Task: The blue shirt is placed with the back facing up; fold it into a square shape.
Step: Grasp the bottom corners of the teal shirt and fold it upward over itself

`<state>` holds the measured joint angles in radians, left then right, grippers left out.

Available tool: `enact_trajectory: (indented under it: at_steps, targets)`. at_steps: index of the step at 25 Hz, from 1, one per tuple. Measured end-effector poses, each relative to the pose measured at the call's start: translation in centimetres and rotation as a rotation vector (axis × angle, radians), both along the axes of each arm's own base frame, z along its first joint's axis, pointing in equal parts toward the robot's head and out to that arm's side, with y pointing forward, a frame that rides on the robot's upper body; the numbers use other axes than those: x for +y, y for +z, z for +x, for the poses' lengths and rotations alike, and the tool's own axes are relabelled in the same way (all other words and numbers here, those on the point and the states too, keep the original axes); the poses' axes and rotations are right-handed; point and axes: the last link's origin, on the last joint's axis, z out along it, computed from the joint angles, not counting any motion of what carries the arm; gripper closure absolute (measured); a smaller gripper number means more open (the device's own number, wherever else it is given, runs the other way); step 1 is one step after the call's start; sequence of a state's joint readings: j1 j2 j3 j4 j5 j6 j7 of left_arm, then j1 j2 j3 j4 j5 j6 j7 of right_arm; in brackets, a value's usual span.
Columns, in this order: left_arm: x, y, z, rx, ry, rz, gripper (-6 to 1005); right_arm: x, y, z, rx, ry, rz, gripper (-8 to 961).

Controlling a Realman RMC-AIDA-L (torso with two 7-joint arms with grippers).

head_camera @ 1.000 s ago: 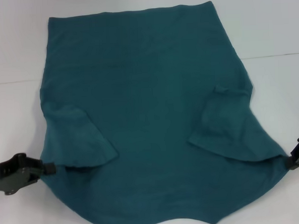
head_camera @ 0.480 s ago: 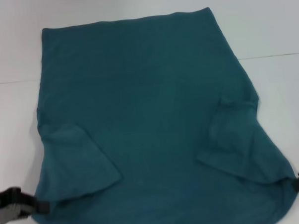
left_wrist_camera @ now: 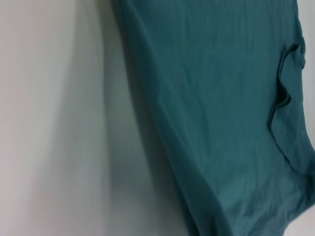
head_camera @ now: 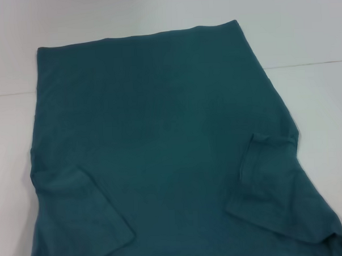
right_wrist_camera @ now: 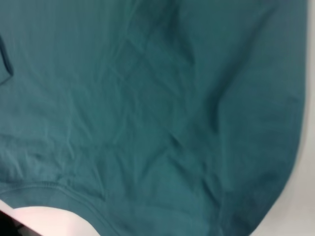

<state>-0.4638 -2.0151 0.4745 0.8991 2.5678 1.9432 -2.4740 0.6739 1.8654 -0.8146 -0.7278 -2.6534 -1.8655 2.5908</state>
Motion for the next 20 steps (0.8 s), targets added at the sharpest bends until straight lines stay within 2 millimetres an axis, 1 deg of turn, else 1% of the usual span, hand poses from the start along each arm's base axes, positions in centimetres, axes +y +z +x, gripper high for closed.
enact_trajectory:
  at_steps: [3, 6, 16, 20]
  targets:
    - [-0.1, 0.1, 0.2, -0.007, -0.023, -0.023, 983, -0.1, -0.4, -0.1, 0.009, 0.015, -0.013, 918]
    - [0.2, 0.0, 0.5, -0.008, -0.037, -0.033, 982, 0.2, -0.6, -0.3, 0.009, 0.027, -0.008, 918]
    - [0.7, 0.0, 0.9, -0.015, -0.043, -0.033, 981, 0.5, -0.4, -0.3, 0.029, 0.028, 0.034, 917]
    - [1.9, 0.4, 1.5, -0.021, -0.056, -0.009, 981, 1.9, 0.4, -1.7, 0.147, 0.088, 0.13, 916]
